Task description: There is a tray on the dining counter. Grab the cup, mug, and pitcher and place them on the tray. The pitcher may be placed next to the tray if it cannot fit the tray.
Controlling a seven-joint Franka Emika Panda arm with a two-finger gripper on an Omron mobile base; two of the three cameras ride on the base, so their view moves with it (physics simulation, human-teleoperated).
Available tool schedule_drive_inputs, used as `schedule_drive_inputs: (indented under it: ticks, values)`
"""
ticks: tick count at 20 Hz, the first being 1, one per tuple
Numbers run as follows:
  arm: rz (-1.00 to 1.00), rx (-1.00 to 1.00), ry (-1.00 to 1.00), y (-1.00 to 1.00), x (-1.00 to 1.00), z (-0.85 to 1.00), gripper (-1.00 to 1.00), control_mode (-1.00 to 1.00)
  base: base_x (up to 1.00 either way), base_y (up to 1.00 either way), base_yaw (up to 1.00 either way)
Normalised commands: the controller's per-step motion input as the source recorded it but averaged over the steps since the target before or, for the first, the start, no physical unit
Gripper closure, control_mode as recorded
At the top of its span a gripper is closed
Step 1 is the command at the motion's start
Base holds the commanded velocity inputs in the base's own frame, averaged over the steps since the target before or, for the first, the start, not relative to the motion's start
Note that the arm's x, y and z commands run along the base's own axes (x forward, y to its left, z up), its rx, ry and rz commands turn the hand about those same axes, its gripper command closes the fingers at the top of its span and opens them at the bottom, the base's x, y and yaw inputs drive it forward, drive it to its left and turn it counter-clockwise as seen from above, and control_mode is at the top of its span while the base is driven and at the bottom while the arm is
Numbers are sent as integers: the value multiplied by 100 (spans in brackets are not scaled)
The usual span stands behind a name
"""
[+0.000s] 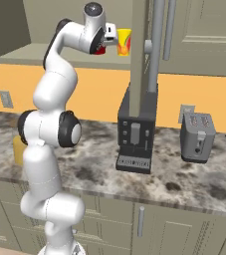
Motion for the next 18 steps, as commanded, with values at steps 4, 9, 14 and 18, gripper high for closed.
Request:
schedule_drive_inputs:
  ticks: [4,9,14,18]
  values:
    - [1,0,0,7,0,0,100,-100,0,0,0]
    - [0,0,0,0,-49,0,100,-100,0,0,0]
    - [0,0,0,0,-84,-1,100,-100,0,0,0]
    - [0,0,0,0,-100,-5,100,-100,0,0,0]
